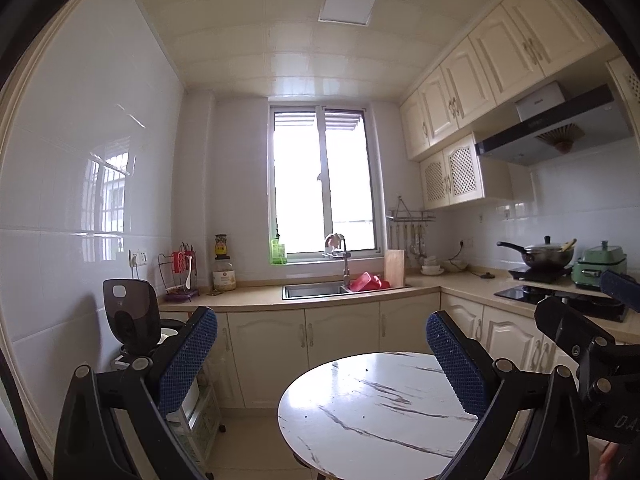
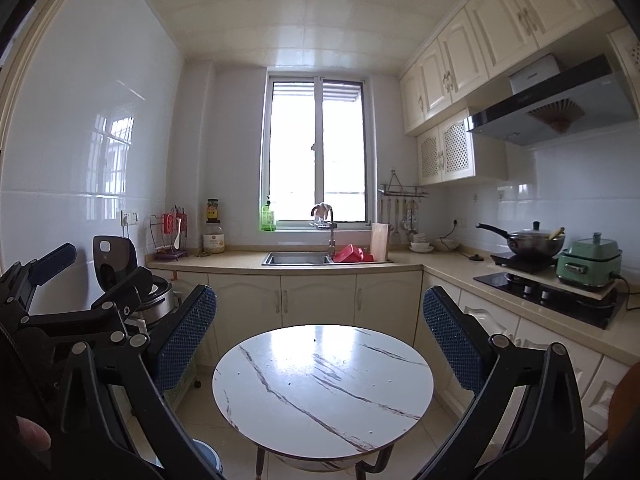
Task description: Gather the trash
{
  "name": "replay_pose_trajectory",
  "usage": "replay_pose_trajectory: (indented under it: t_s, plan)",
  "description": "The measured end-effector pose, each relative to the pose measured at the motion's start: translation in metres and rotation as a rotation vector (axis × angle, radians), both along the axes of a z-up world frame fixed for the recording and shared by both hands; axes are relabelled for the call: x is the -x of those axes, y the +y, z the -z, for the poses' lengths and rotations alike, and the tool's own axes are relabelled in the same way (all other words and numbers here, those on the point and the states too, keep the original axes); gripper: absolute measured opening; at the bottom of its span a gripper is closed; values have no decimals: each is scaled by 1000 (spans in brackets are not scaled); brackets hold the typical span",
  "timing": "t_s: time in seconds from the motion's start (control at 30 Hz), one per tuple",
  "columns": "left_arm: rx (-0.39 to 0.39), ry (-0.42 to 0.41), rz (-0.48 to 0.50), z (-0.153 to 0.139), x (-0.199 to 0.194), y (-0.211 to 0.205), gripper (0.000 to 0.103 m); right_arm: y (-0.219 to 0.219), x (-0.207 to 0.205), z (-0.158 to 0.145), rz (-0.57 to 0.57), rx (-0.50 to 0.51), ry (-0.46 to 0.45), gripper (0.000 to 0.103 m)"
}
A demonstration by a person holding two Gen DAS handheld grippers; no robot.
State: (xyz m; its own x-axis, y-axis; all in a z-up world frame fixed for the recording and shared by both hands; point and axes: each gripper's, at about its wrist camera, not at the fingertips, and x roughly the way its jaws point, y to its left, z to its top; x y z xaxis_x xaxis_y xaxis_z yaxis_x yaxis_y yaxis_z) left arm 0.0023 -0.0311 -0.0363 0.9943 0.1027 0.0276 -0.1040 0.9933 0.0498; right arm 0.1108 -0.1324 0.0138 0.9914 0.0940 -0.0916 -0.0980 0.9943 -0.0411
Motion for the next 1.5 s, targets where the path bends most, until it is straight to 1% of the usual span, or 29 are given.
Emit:
replay_pose_trajectory:
  t_s: [0.1, 1.5]
  plan:
    - [3, -11, 7, -1, 1, 0, 102, -1, 0, 0, -2, -3, 0, 103]
    - [4, 0, -22, -7, 2, -16, 102, -4, -1, 0, -1, -3, 9, 103]
